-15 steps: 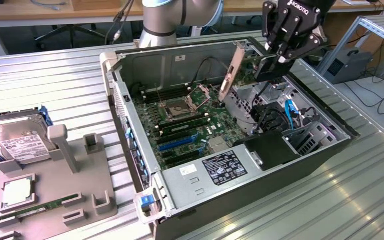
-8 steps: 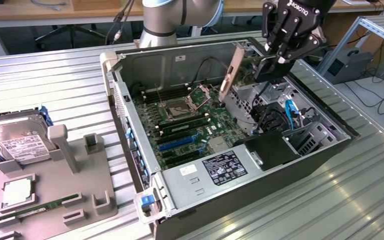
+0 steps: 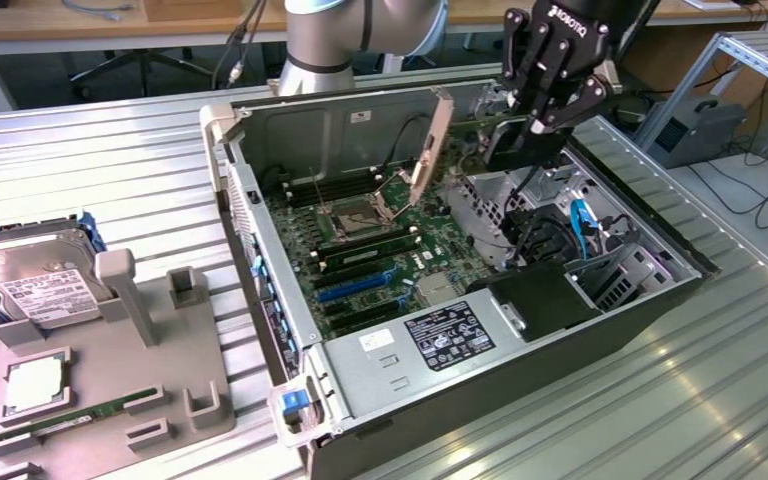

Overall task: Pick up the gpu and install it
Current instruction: 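Insert the gpu into the slot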

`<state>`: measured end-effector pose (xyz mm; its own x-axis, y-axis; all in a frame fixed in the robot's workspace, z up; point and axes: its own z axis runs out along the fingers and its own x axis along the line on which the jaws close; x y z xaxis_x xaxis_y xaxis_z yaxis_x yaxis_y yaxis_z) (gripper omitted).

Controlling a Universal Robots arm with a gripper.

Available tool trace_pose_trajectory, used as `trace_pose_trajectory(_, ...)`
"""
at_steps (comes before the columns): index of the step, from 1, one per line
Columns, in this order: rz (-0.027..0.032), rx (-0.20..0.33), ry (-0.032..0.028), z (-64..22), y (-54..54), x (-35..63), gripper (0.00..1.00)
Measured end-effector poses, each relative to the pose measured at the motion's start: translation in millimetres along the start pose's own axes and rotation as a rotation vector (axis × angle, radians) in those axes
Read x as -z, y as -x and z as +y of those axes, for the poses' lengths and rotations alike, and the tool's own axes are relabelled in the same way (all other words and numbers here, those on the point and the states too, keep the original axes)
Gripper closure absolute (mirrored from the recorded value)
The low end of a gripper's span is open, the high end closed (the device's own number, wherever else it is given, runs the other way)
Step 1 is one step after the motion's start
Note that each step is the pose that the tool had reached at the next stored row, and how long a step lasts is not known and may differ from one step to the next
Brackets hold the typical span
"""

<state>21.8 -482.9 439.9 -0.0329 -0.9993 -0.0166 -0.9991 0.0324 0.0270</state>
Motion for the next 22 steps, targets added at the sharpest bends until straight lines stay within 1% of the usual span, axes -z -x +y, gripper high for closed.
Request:
trace_pose_trajectory(3,0.0001,-0.002,-0.0007,17.1,-0.6,-1.9,0.73)
trace_pose_trajectory(5,0.0000,-0.002,-0.0045,26.6,-0.9,-2.5,0.73)
trace_pose_trajectory(7,-0.0002,-0.001,-0.0083,32.4,-1.0,-3.3,0.73)
trace_pose_trajectory(8,-0.0003,-0.002,-0.0097,36.7,-1.3,-6.3,0.73)
trace_pose_trajectory(12,-0.0003,-0.001,-0.0111,45.8,-1.7,-14.3,0.73)
trace_pose_trajectory(13,-0.0003,-0.001,-0.0117,50.2,-1.9,-18.7,0.73)
trace_pose_trajectory(14,-0.0002,-0.002,-0.0119,51.3,-1.9,-20.2,0.73)
trace_pose_trajectory(18,-0.0008,-0.001,-0.0121,51.4,-1.9,-20.3,0.73)
trace_pose_trajectory(19,-0.0049,-0.001,-0.0120,51.5,-1.5,-20.5,0.73)
trace_pose_trajectory(22,-0.0079,-0.001,-0.0120,54.1,2.5,-21.9,0.73)
